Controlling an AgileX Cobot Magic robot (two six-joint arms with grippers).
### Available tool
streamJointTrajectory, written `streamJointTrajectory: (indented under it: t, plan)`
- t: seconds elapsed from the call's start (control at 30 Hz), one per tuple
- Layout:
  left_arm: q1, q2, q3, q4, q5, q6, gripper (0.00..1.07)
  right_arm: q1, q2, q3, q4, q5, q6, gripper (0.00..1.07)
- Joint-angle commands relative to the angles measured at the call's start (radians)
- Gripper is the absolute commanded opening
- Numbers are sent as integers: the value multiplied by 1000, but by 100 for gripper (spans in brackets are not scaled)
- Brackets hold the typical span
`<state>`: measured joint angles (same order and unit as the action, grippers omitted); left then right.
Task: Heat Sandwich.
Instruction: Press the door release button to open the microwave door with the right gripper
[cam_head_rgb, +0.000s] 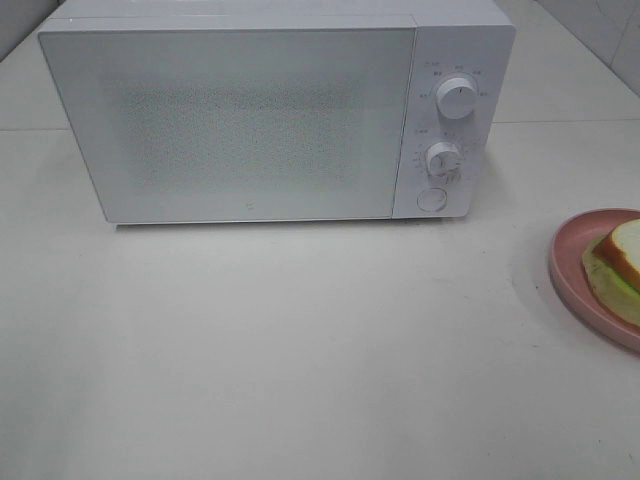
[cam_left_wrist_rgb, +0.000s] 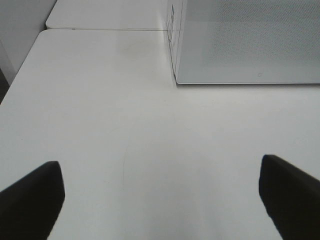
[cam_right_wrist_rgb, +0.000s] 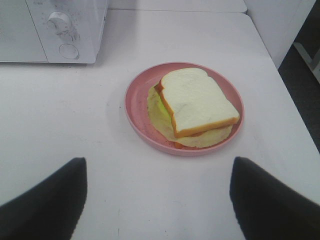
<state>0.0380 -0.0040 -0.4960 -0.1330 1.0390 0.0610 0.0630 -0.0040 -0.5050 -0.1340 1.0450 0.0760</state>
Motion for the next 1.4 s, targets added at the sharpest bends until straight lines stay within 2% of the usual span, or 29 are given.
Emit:
streamJointTrajectory:
  t: [0.03,0.53,0.7,1.4]
  plan:
    - [0,-27,2,-6,-4,4,100,-5,-27,0,-2,-6,-7,76]
    - [0,-27,2,-6,-4,4,100,-5,-26,-2,-2,-10,-7,76]
    - [0,-27,2,-6,-4,4,100,-5,-1,-33,-2,-20,3,76]
    - [0,-27,2,-6,-4,4,100,-5,347,-50,-1,-283,10,76]
